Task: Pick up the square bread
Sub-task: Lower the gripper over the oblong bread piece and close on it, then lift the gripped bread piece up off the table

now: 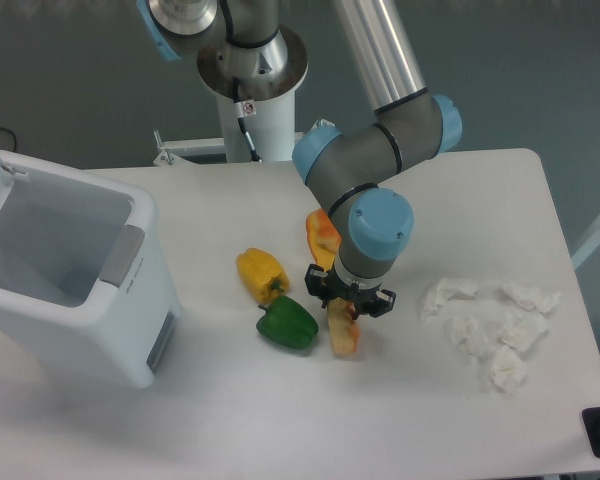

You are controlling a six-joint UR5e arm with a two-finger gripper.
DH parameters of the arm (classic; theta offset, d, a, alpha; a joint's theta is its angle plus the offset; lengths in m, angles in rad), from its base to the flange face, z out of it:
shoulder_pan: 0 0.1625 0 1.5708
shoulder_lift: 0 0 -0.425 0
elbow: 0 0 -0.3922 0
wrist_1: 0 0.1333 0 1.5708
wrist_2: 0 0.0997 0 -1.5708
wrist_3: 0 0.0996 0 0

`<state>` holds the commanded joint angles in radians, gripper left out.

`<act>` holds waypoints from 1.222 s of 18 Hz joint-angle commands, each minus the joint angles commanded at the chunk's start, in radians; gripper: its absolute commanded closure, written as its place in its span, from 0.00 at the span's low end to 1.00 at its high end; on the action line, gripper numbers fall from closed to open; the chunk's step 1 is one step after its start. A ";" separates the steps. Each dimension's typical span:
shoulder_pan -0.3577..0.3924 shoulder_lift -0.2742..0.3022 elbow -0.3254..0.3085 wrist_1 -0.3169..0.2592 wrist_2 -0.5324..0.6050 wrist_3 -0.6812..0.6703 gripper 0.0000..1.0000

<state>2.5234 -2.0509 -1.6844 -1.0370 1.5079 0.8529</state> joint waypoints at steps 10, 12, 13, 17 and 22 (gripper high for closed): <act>0.011 -0.011 0.130 0.002 -0.005 0.012 0.74; 0.018 -0.020 0.173 0.002 -0.005 0.031 0.74; 0.024 -0.023 0.196 0.003 -0.006 0.049 0.74; 0.037 -0.026 0.242 0.000 0.005 0.190 0.84; 0.046 -0.031 0.268 -0.006 0.051 0.270 0.90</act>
<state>2.5694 -2.0816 -1.4159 -1.0431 1.5585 1.1227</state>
